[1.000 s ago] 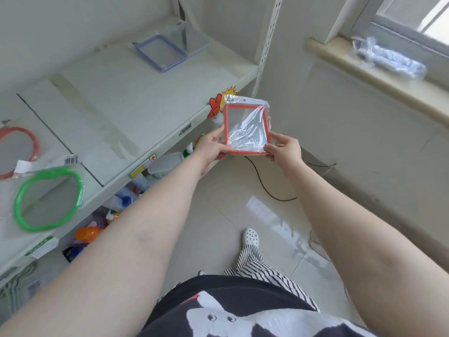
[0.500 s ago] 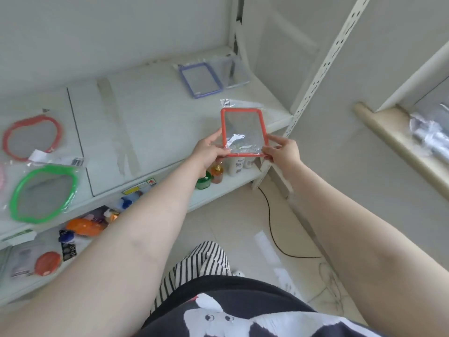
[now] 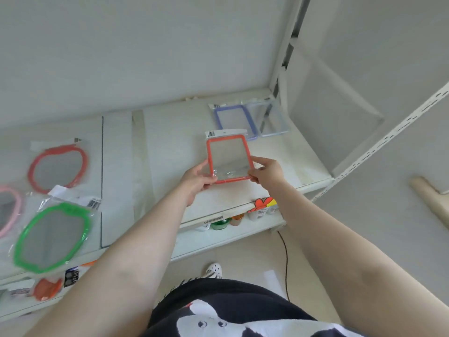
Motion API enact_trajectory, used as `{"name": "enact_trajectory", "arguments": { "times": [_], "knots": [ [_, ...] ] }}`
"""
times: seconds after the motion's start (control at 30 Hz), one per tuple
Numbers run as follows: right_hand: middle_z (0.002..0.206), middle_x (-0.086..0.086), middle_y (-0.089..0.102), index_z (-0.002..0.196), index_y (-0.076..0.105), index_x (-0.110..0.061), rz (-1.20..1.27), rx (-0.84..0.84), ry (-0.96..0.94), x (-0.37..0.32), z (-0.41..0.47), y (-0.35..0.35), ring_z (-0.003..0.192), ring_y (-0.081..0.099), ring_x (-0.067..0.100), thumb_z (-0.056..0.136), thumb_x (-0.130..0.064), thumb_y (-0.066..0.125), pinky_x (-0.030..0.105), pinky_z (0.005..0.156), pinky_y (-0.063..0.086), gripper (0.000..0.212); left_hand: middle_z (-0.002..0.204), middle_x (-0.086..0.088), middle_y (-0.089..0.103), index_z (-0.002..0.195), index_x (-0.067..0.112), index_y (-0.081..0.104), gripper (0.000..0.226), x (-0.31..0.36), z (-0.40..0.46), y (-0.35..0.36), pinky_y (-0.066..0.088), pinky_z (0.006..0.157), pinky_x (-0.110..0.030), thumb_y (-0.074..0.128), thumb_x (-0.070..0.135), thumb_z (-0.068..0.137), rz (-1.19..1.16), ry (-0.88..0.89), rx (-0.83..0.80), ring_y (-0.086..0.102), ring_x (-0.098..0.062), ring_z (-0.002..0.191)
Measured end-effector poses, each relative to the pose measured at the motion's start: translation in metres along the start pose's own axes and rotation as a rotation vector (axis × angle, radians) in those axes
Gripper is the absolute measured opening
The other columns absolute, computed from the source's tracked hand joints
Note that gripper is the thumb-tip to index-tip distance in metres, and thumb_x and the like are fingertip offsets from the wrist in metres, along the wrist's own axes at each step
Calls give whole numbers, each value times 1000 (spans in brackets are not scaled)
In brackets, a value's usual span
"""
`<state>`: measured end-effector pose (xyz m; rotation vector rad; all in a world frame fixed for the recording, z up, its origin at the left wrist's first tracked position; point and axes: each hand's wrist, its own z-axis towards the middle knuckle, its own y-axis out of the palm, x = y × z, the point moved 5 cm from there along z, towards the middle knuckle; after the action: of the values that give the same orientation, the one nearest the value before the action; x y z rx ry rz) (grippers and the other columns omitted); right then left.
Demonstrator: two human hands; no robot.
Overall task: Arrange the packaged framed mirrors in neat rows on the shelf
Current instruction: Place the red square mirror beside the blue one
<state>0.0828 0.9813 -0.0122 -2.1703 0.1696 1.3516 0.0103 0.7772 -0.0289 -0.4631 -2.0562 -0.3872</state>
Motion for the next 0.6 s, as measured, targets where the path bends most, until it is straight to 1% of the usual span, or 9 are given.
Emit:
{"name": "enact_trajectory", "arguments": {
  "times": [0.07,0.13,0.2,0.27,0.37,0.43,0.5,0.53,0.6],
  "knots": [
    [59,6,64,124,65,-19,-17,-37,-7,-9,13,17,51,57,17,81,-3,62,34,64,49,46,75,-1,61,146,21,35,77,2,11,-17,47,72,-21,65,-6,81,-12,-2,28,56,-11,69],
    [56,4,62,123,65,-23,-45,-73,-27,-20,27,34,48,54,13,81,-6,63,29,58,46,46,76,-2,60,146,20,33,77,5,20,-34,47,72,-21,65,-8,81,-23,-5,69,57,-12,69],
    [54,1,59,124,64,-26,-91,-105,-51,-32,40,50,43,51,9,82,-9,64,23,50,42,45,79,-3,60,146,18,34,76,6,28,-49,49,74,-21,63,-10,81,-42,-2,123,57,-12,72],
    [56,-1,57,127,62,-23,-123,-143,-55,-41,51,65,45,52,9,85,-10,64,21,50,42,44,83,-2,61,144,15,37,73,6,33,-61,49,75,-19,62,-12,81,-47,4,194,58,-13,79],
    [75,1,59,130,59,-18,-145,-187,-24,-47,65,83,49,55,12,86,-6,63,24,56,47,45,90,-5,61,142,10,42,68,7,40,-72,53,74,-19,61,-14,81,-1,13,277,59,-19,91],
    [88,5,60,130,59,-18,-187,-197,-12,-46,73,89,49,55,12,86,-6,62,22,55,47,45,91,-7,61,141,10,43,67,8,44,-76,55,83,-24,63,-12,81,67,33,304,58,-19,91],
    [89,6,62,130,60,-20,-221,-201,-11,-45,79,93,49,55,12,87,-5,60,15,48,44,46,91,-8,61,141,16,45,67,11,48,-79,52,92,-30,67,-5,80,202,53,339,58,-19,88],
    [91,7,64,130,60,-22,-247,-202,-19,-45,82,95,51,56,13,87,-5,59,15,46,42,46,89,-7,61,139,20,48,66,14,49,-80,51,86,-26,69,0,80,283,68,364,57,-18,85],
    [102,8,69,129,59,-27,-337,-216,-46,-50,85,96,64,59,19,88,-9,57,21,57,47,45,82,-3,60,131,25,56,58,23,48,-80,44,64,-13,69,4,78,417,112,396,55,-16,76]
  ]
}}
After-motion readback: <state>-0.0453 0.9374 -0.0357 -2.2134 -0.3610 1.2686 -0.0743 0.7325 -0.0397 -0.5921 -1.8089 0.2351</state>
